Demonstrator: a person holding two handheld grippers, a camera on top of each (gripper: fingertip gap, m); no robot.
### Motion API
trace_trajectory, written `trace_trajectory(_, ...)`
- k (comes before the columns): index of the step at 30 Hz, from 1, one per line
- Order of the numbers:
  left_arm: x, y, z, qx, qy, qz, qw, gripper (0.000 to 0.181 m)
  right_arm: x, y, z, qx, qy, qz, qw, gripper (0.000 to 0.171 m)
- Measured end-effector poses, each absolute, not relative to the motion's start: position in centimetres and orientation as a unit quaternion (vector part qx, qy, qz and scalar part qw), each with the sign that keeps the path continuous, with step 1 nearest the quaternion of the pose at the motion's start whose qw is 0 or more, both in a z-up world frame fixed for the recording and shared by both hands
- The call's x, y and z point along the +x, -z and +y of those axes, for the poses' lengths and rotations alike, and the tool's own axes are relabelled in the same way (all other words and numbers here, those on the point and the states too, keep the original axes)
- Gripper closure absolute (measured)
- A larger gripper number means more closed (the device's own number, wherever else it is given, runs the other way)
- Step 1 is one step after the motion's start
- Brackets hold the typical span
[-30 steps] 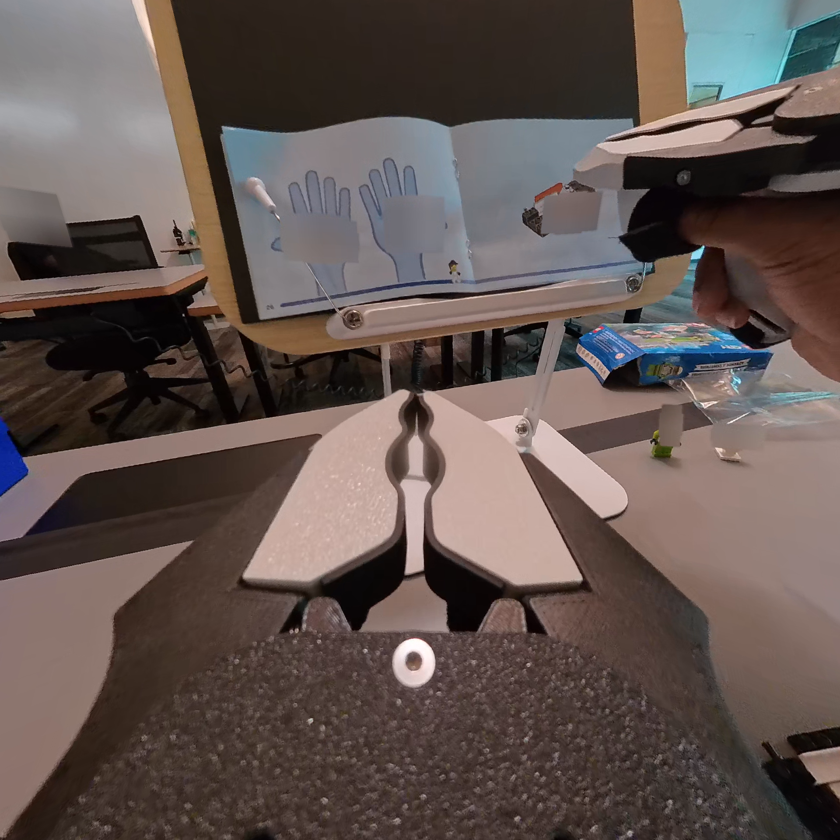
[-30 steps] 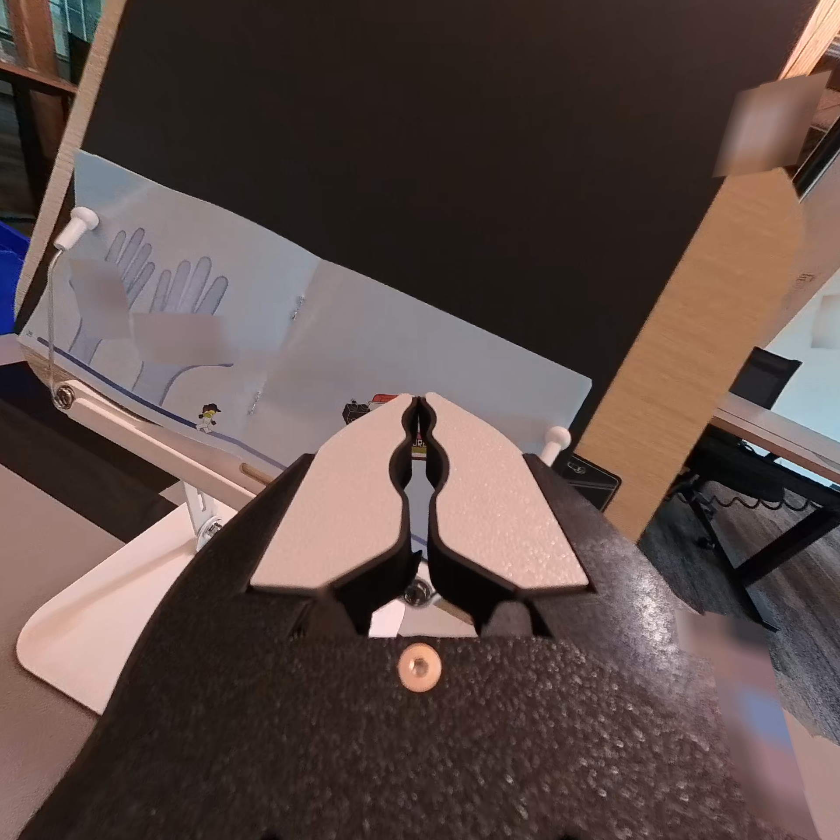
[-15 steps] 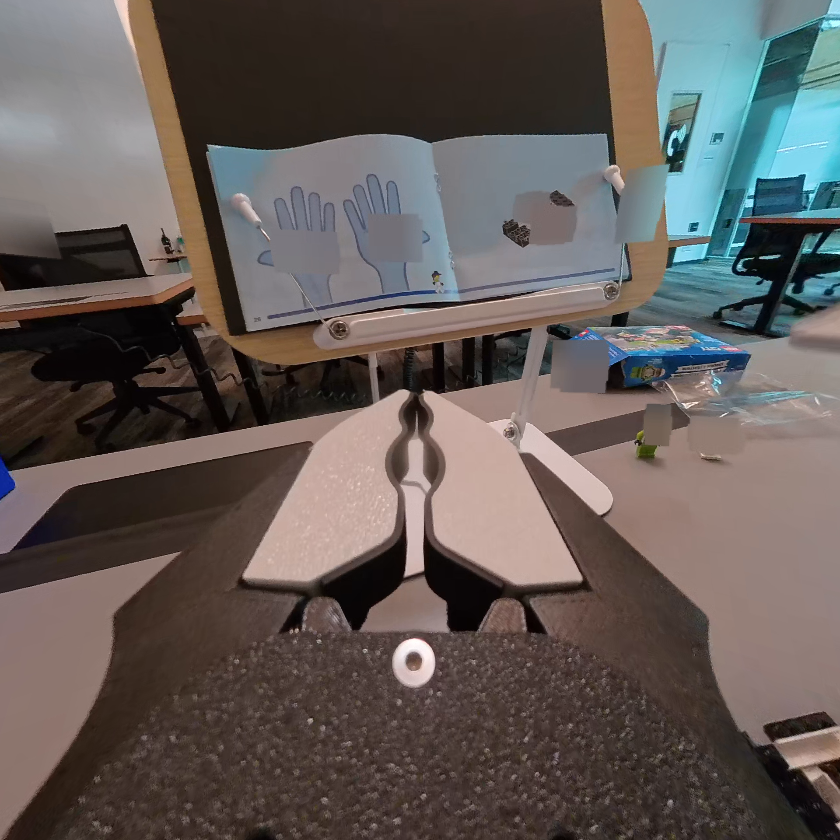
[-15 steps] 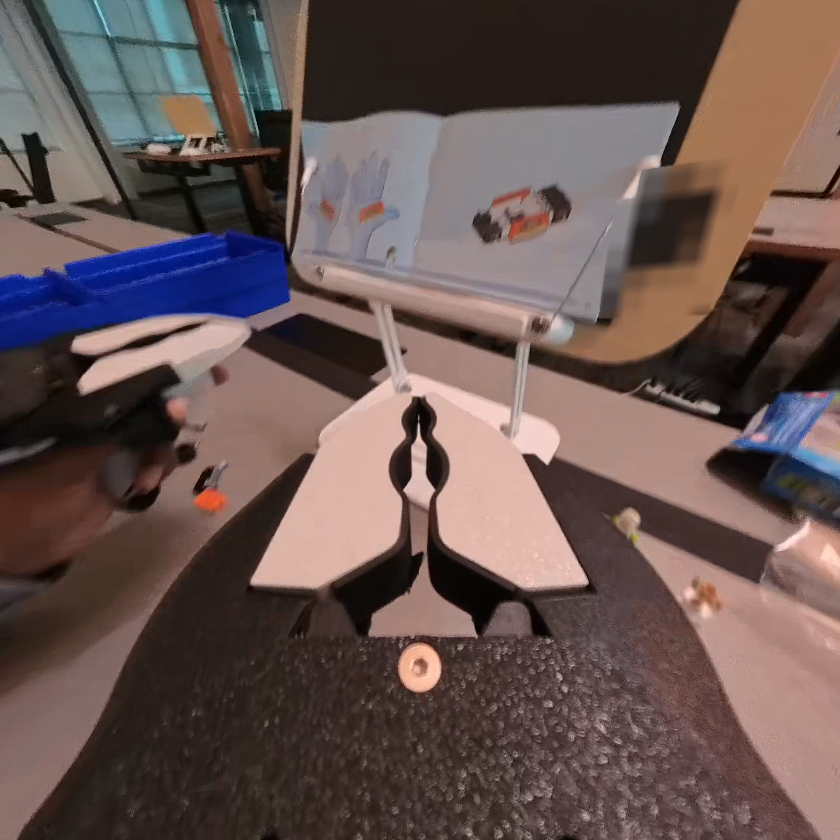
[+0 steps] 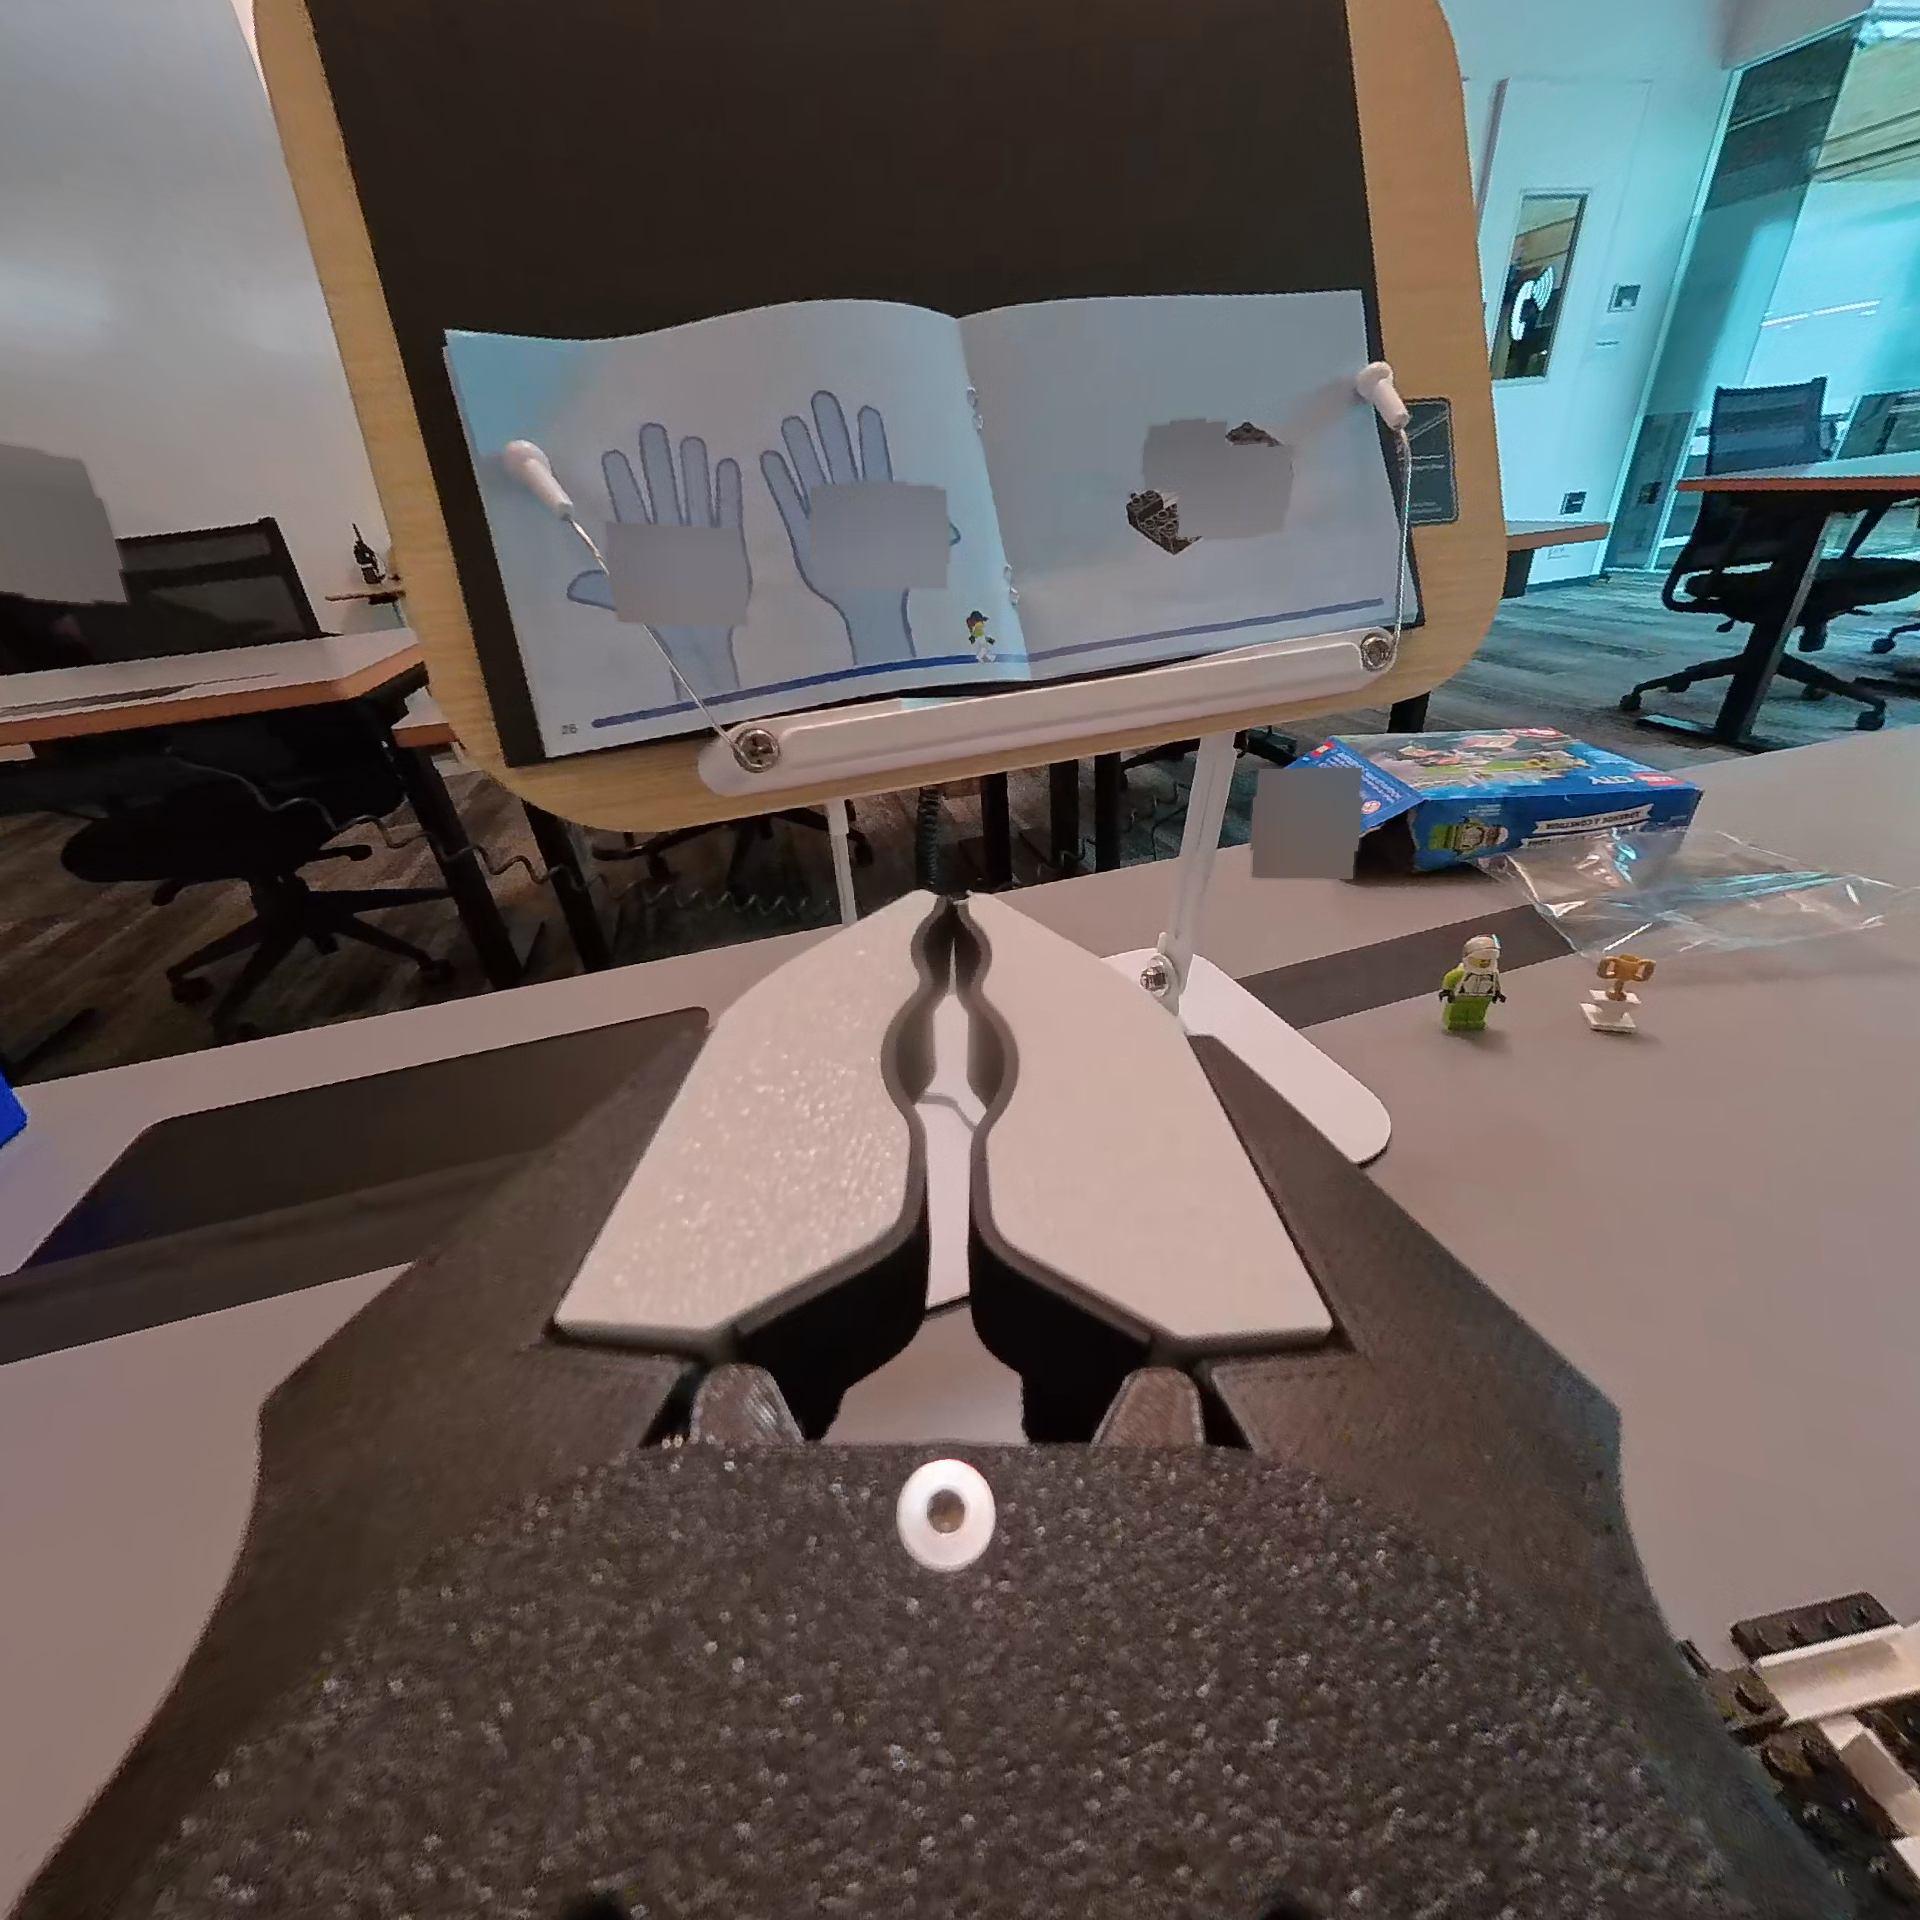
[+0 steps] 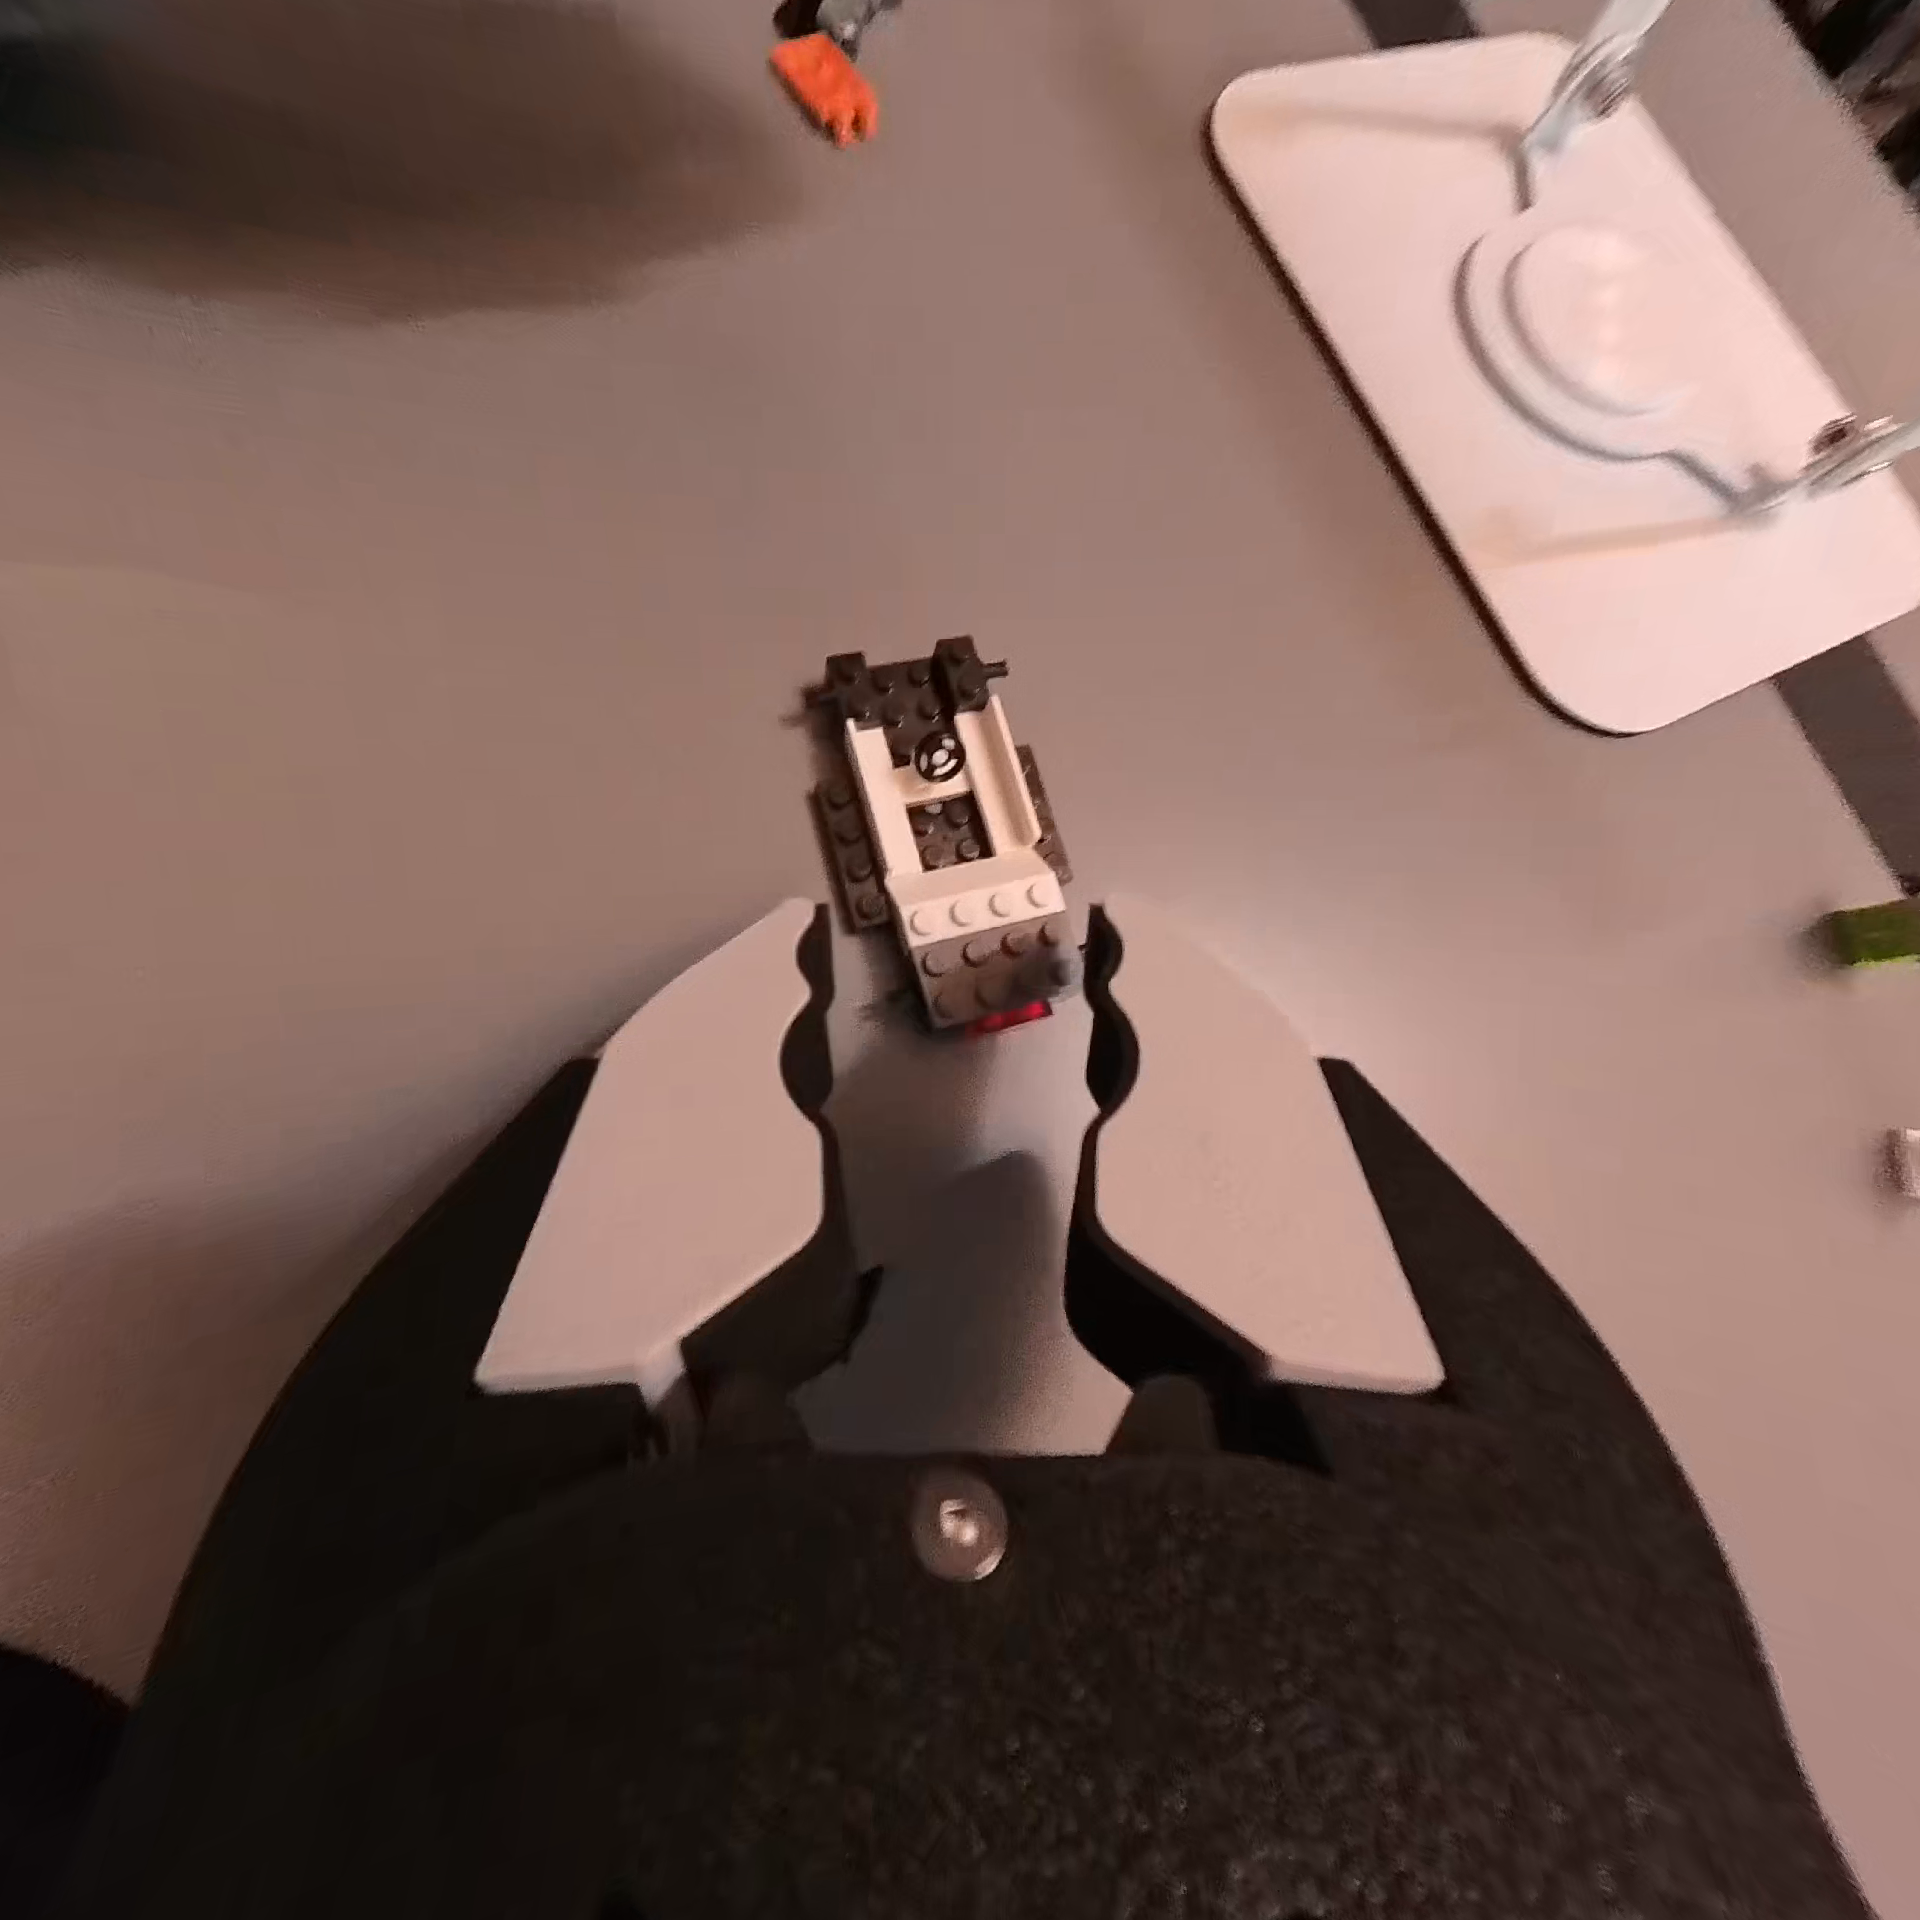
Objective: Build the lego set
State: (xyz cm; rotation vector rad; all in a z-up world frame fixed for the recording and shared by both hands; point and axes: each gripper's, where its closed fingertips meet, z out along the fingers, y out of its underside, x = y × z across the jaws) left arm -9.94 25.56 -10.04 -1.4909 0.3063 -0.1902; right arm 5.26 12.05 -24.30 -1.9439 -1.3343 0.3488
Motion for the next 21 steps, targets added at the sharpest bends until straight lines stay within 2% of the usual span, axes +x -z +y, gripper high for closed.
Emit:
trace_trajectory(4, -9.8, 10.3, 25.6, -0.677, 0.089, 0.140, 0.717, 0.181, 5.4, 25.7, 12.4, -0.762, -0.133, -0.530, 0.349, 0.120)
trace_trajectory(8, -9.6, 10.3, 25.5, -0.677, 0.089, 0.145, 0.716, 0.181, 5.6, 25.8, 12.8, -0.753, -0.140, -0.546, 0.339, 0.131)
trace_trajectory(13, -9.2, 10.7, 25.5, -0.682, 0.094, 0.161, 0.707, 0.181, 5.5, 25.7, 13.0, -0.728, -0.110, -0.577, 0.354, 0.131)
trace_trajectory(15, -7.5, 11.8, 25.2, -0.697, 0.123, 0.208, 0.675, 0.181, 5.4, 25.4, 13.2, -0.711, -0.083, -0.585, 0.382, 0.131)
trace_trajectory(18, -3.1, 14.4, 22.6, -0.707, 0.229, 0.343, 0.575, 0.181, 5.2, 24.7, 13.1, -0.675, -0.043, -0.597, 0.432, 0.131)
trace_trajectory(21, -0.8, 16.5, 19.5, -0.699, 0.266, 0.448, 0.490, 0.181, 5.3, 24.2, 12.6, -0.651, -0.016, -0.605, 0.458, 0.132)
